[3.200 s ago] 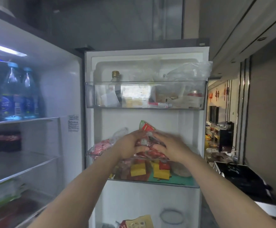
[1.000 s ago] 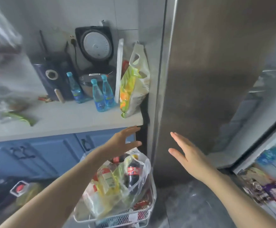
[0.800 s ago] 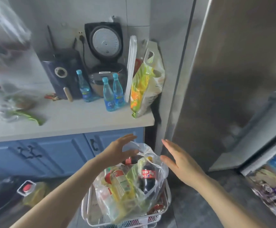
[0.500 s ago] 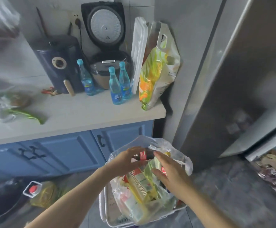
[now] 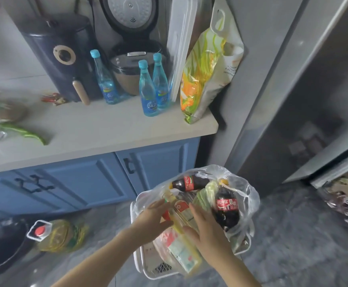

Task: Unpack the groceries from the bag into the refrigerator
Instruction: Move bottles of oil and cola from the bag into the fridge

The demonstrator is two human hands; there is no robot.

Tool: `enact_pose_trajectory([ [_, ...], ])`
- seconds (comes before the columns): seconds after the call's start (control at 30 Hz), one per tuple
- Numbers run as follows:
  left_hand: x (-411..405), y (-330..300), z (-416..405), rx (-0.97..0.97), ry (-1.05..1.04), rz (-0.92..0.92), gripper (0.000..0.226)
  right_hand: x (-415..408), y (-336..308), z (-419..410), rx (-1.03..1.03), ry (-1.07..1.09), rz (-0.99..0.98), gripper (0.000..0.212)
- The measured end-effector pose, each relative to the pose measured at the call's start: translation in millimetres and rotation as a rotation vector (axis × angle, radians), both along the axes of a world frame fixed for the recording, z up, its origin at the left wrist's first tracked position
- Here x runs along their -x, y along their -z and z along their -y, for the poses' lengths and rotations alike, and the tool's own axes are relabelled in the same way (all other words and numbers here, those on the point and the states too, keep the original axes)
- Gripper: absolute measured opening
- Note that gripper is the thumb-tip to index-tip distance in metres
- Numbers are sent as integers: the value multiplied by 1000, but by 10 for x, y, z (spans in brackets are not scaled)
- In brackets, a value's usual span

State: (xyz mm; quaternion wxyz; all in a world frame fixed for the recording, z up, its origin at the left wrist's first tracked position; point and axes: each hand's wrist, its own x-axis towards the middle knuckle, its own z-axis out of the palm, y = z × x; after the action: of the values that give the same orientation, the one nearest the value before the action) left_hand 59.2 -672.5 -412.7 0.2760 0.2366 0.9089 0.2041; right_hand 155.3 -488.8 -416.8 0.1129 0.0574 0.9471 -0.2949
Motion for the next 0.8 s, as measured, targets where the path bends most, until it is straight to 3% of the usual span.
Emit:
enact_pose_trajectory([
  [0.2,-273,123,153,39,37,-86,53,-27,161,68,-133,-33,-64,77],
  [0.33,-499,95,178,19,148,-151,81,-190,174,54,-183,-114,-54,83],
  [0.47,-678,49,234,-2,188,-170,58,-405,65,37,-155,-150,-83,77],
  [0.57,-792,43,305,22,111,-139,70,-524,17,7,-85,-168,-14,91],
  [0.67,-860,28,259,113,-55,-118,88,-427,-30,-2,-115,-141,-60,91],
  [0.8,-833,98,-50,163,-334,-67,61,-95,20,3,-142,-143,-91,66],
])
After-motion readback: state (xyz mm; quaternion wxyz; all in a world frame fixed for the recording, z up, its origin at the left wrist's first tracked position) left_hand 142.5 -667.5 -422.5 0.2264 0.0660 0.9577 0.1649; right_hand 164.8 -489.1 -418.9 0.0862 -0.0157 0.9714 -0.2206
